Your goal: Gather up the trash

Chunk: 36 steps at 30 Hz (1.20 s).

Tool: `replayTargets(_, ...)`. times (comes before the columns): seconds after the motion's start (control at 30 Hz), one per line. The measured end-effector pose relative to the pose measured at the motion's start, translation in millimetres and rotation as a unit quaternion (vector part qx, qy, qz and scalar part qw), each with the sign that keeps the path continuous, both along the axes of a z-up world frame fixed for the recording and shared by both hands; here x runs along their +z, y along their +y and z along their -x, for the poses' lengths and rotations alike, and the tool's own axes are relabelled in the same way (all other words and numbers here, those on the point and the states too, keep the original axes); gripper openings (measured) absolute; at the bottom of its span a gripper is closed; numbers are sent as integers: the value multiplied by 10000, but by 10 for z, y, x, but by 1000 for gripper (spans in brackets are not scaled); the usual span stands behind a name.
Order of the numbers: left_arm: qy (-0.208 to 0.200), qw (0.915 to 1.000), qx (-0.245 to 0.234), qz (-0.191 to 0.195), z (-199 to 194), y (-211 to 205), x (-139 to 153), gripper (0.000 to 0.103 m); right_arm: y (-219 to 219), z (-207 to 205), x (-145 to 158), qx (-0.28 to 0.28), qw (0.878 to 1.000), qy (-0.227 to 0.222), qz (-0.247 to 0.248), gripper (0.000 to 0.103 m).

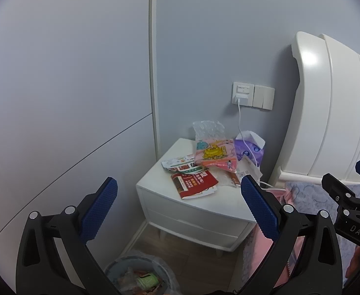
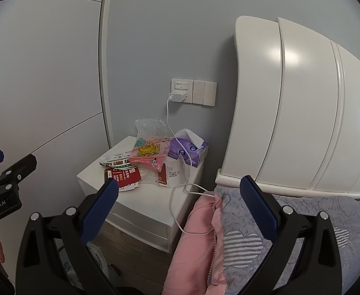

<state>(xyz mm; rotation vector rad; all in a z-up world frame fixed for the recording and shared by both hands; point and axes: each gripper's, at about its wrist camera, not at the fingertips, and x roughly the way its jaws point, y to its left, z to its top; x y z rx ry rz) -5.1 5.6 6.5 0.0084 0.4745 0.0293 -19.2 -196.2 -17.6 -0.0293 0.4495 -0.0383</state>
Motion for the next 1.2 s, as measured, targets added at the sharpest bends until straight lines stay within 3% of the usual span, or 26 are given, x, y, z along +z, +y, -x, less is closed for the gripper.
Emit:
replayTargets(0.57, -69, 10000, 57, -2, 114, 107, 59, 98, 124, 134, 93, 199, 9995, -202, 134, 96)
replayTargets(0.8, -97, 9997, -231, 48, 110, 71, 121, 98, 116, 149, 156, 252, 9992, -296, 107, 96)
replayTargets(1.2, 192, 9993, -81, 306, -135, 143, -19, 98, 61, -34, 46, 234, 9996, -156, -2, 96)
